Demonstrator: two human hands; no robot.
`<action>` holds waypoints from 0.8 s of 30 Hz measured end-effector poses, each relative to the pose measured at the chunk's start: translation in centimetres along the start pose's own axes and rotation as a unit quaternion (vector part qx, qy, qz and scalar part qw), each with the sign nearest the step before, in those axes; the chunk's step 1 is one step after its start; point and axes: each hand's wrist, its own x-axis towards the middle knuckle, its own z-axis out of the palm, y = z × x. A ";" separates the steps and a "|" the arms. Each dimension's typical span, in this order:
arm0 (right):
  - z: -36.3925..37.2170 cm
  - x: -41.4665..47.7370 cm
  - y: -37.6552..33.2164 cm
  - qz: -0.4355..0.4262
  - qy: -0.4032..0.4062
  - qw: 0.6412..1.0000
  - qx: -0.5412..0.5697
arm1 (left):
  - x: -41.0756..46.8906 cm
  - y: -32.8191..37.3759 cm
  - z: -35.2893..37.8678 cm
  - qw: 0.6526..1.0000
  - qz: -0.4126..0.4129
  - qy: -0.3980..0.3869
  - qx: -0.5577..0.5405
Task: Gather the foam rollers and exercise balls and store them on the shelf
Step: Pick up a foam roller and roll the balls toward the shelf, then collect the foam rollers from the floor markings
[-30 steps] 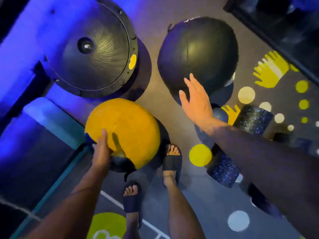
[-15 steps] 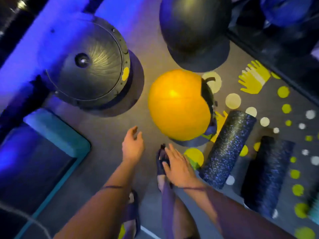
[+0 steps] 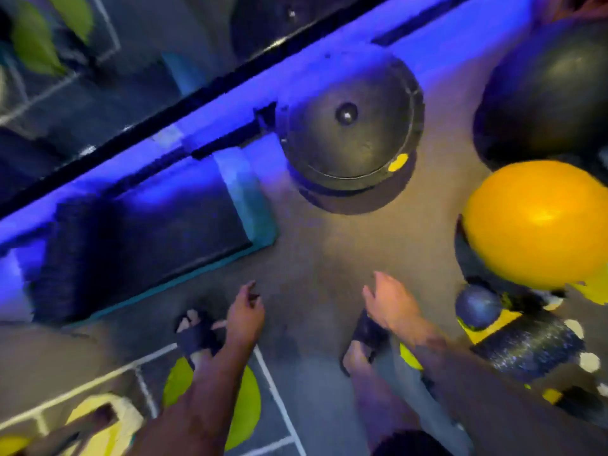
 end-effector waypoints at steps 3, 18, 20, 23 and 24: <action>3.0 0.7 -8.0 -0.047 -0.006 0.998 -0.028 | 2.1 -3.1 -3.6 0.997 -0.028 0.021 -0.073; 31.3 5.8 -54.1 -0.164 -0.048 0.981 -0.088 | 27.9 -31.6 -35.3 0.971 -0.038 0.166 -0.168; 34.8 6.9 -58.7 -0.163 -0.039 0.983 -0.076 | 32.7 -35.5 -38.3 0.979 -0.013 0.180 -0.090; 39.9 9.1 -63.5 -0.142 -0.049 0.988 -0.031 | 40.0 -38.4 -41.0 0.982 0.021 0.190 -0.010; 41.4 9.9 -64.4 -0.140 -0.052 0.989 -0.018 | 42.3 -38.7 -41.6 0.979 0.031 0.202 0.004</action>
